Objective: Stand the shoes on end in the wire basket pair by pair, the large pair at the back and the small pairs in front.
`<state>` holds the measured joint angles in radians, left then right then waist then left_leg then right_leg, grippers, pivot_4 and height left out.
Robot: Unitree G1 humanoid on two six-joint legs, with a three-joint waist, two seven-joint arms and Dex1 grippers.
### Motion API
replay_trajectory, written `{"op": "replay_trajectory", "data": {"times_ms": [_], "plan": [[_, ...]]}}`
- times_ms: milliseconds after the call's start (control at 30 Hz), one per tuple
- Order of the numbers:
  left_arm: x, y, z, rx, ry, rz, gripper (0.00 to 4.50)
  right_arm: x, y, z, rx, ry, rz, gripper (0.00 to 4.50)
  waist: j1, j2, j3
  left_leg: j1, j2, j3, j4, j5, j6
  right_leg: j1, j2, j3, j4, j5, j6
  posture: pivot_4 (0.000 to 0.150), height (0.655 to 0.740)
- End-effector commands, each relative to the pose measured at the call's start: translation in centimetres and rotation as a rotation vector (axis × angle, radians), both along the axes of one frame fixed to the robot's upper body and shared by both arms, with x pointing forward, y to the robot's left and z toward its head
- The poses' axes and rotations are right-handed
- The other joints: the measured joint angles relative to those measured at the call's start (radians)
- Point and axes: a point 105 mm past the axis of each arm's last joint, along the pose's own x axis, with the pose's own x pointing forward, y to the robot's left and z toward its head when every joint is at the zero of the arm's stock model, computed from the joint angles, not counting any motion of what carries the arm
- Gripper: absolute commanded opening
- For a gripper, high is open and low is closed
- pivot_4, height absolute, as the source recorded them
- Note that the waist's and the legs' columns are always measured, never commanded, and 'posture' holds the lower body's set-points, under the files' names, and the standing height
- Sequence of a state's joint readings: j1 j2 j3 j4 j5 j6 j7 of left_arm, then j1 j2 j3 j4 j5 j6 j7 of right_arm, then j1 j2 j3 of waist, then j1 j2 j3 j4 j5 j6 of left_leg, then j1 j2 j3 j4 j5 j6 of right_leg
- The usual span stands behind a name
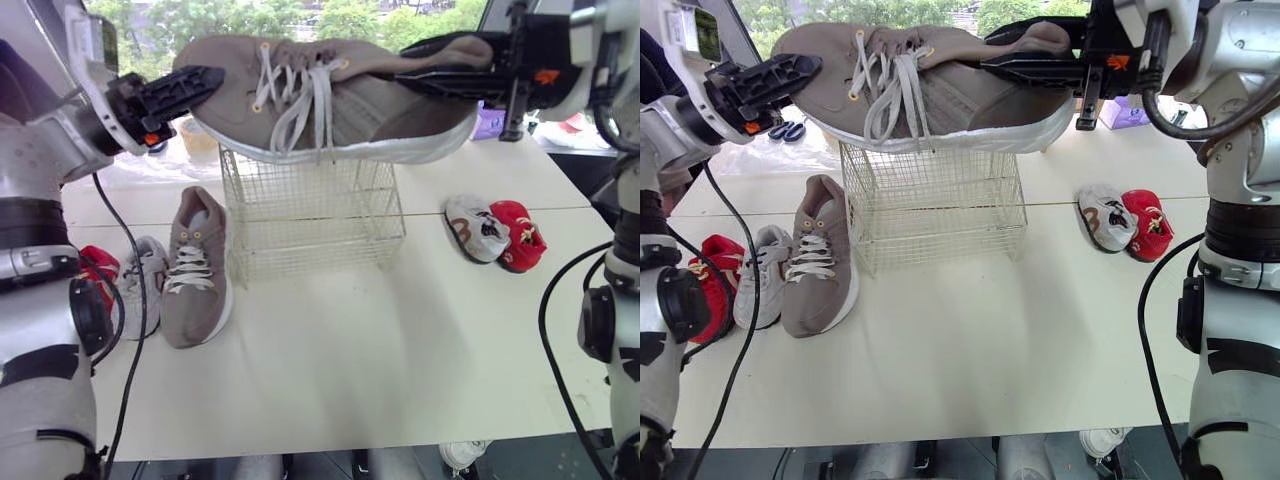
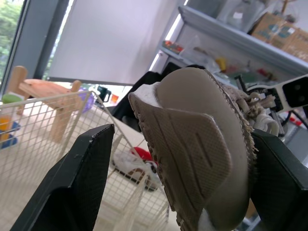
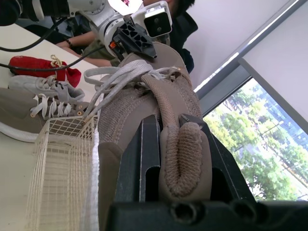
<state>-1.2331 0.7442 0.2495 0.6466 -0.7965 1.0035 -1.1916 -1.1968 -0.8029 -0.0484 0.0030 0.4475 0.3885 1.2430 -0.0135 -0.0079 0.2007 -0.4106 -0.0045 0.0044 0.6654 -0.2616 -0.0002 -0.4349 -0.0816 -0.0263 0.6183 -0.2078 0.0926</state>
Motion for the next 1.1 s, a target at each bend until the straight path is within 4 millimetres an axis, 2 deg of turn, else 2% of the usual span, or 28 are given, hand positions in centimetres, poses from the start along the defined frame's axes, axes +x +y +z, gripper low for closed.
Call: {"op": "replay_trajectory", "data": {"times_ms": [33,100,167,233,300,367,433,467,533,600,633,667,733,867,1000,1100], "plan": [[-0.6,0.6,1.8,-0.045,-0.039,-0.001,2.14,-1.8,0.3,1.5,0.032,-0.079,0.050,0.17,-0.001,0.000,0.000,0.000,0.000,0.000,0.000,0.000,0.000,0.000,0.000,0.000,0.000,0.000,0.000,0.150,0.7400],[-0.9,0.6,1.9,-0.036,-0.053,0.004,1.18,-1.8,0.4,1.4,0.033,-0.068,0.051,0.17,0.000,0.000,0.000,0.000,0.000,0.000,0.000,0.000,0.000,0.000,0.000,0.000,0.000,0.000,0.000,0.150,0.7400],[-1.0,0.9,1.5,-0.003,-0.067,0.040,0.61,-1.8,0.4,1.0,0.028,-0.049,0.054,0.17,0.000,0.000,0.000,0.000,0.000,0.000,0.000,0.000,0.000,0.000,0.000,0.000,0.001,0.000,0.000,0.150,0.7400],[-1.3,1.7,1.2,-0.005,-0.070,0.079,0.61,-1.7,0.2,0.9,0.039,-0.036,0.043,0.17,0.000,0.000,0.000,0.000,0.000,0.000,0.000,0.000,0.000,0.000,0.000,0.000,0.001,0.000,0.000,0.150,0.7400],[-1.7,2.7,1.4,-0.056,-0.072,0.117,0.58,-1.5,-0.1,1.1,0.085,-0.012,0.037,1.15,0.000,0.000,0.000,0.000,0.001,-0.001,0.000,0.000,0.000,-0.001,-0.001,0.001,0.001,0.000,0.000,0.150,0.7400],[-2.2,4.0,1.9,-0.151,-0.070,0.159,0.58,-1.3,-0.8,1.6,0.206,0.048,0.047,1.90,-0.002,0.000,0.000,0.000,0.001,-0.002,0.000,0.000,0.000,-0.001,-0.001,0.001,0.002,0.000,0.000,0.150,0.7400],[-2.9,5.0,2.1,-0.231,-0.071,0.194,0.58,-1.0,-2.5,2.3,0.407,0.144,0.062,3.03,0.001,-0.001,0.000,0.000,0.002,-0.004,0.000,0.000,0.000,-0.001,-0.001,0.001,0.002,0.000,0.000,0.150,0.7400],[-3.2,5.1,2.1,-0.248,-0.070,0.204,0.58,-0.9,-2.9,2.4,0.455,0.169,0.065,3.36,0.002,-0.001,0.000,0.000,0.003,-0.004,0.000,0.000,0.000,-0.001,-0.001,0.001,0.003,0.000,0.000,0.150,0.7400],[-3.8,5.4,1.7,-0.279,-0.078,0.249,0.58,0.0,-5.3,1.5,0.610,0.272,0.025,4.39,0.007,-0.001,0.000,0.000,0.002,-0.004,0.000,0.001,-0.001,-0.001,-0.004,0.001,0.003,0.000,0.000,0.150,0.7400],[-4.9,5.9,1.5,-0.365,-0.095,0.312,0.58,1.4,-7.7,-0.9,0.813,0.412,-0.015,4.39,0.015,-0.007,-0.004,0.002,0.001,-0.007,-0.001,0.001,-0.001,0.003,-0.005,-0.001,0.001,0.000,0.000,0.150,0.7400],[-5.4,5.8,1.4,-0.407,-0.101,0.329,0.58,1.8,-7.9,-2.0,0.895,0.476,-0.006,4.39,0.018,-0.010,-0.006,0.003,0.001,-0.007,0.000,0.001,-0.002,0.004,-0.006,-0.001,0.000,0.000,0.000,0.150,0.7400],[-5.8,5.7,1.3,-0.455,-0.101,0.340,0.58,2.1,-7.7,-2.7,0.969,0.524,0.004,4.39,0.018,-0.010,-0.005,0.003,0.001,-0.007,0.000,0.001,-0.002,0.005,-0.007,-0.001,-0.002,0.001,0.001,0.150,0.7400],[-6.0,5.1,1.2,-0.532,-0.087,0.358,0.58,2.3,-5.8,-3.2,1.054,0.626,0.086,4.39,0.019,-0.009,-0.005,0.002,0.000,-0.007,0.000,0.002,-0.005,0.003,-0.012,0.000,-0.001,0.003,0.003,0.150,0.7400],[-5.5,3.2,0.4,-0.606,-0.037,0.358,0.58,2.6,-0.6,-3.8,1.090,0.746,0.209,4.39,0.018,-0.009,-0.005,0.001,-0.002,-0.007,0.000,0.004,-0.007,0.000,-0.012,0.000,0.003,0.005,0.002,0.150,0.7400],[-5.2,1.7,-0.4,-0.606,-0.002,0.345,0.58,2.5,2.4,-4.0,1.116,0.794,0.244,4.39,0.018,-0.009,-0.005,0.001,-0.002,-0.006,0.000,0.004,-0.007,0.000,-0.007,0.000,0.003,0.004,0.002,0.150,0.7400],[-5.0,0.4,-1.2,-0.583,0.025,0.329,0.58,2.1,3.9,-4.0,1.109,0.803,0.269,4.39,0.022,-0.009,-0.005,0.001,-0.002,-0.006,0.000,0.004,-0.007,0.001,-0.006,0.000,0.003,0.004,0.002,0.150,0.7400]]}}
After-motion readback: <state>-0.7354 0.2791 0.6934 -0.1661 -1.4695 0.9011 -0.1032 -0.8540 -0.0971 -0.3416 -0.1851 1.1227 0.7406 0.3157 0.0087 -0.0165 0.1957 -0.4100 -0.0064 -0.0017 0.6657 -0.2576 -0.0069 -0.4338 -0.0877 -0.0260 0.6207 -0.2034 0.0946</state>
